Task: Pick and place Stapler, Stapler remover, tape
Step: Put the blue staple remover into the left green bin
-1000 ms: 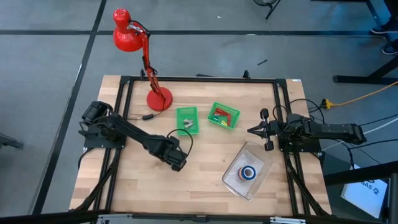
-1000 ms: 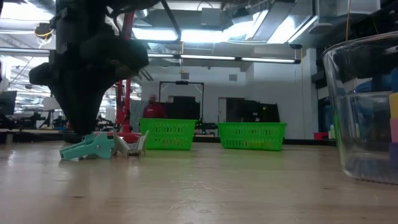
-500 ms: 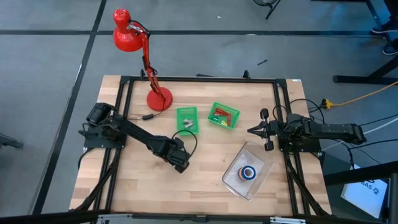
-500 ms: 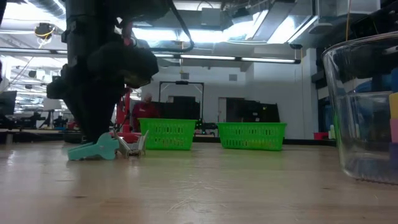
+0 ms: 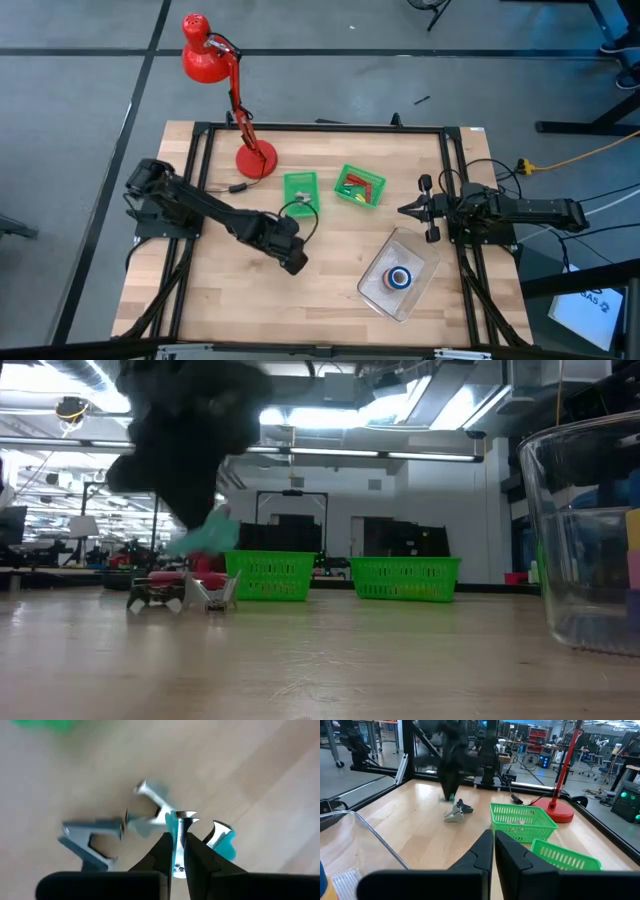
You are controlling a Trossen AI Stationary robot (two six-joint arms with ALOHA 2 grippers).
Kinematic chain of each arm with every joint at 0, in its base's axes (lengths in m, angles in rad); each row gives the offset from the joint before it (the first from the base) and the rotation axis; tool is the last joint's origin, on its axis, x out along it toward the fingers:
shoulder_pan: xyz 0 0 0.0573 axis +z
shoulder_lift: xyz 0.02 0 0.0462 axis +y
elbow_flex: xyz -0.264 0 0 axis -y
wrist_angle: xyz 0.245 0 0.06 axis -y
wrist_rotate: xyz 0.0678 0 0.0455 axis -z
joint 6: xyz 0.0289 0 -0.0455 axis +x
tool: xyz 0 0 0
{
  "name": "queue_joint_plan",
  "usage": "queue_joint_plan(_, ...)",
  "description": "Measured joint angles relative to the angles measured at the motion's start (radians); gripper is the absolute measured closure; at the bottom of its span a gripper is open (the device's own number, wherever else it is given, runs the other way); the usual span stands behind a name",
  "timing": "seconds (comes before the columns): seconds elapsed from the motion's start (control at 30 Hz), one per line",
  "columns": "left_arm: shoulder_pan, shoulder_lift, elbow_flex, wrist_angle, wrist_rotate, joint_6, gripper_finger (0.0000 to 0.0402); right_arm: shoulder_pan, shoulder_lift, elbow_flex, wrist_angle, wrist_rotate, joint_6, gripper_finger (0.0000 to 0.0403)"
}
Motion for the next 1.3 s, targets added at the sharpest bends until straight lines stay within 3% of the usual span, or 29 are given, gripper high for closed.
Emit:
queue_joint_plan(0.33,0.121,-0.188,0.000,0.007,-0.169,0.138,0.0381,0.000,0.000,0.000,0.000,0.000,0.000,0.0382)
queue_joint_plan(0.6,0.303,-0.206,0.000,0.088,-0.174,0.403,0.0377,0.000,0.000,0.000,0.000,0.000,0.000,0.0382)
queue_joint_plan(0.93,0.486,-0.117,-0.001,0.092,-0.067,0.648,0.0375,0.000,0.000,0.000,0.000,0.000,0.000,0.0382)
queue_joint_plan(1.3,0.544,0.037,-0.001,0.084,-0.014,0.771,0.0369,0.000,0.000,0.000,0.000,0.000,0.000,0.0382)
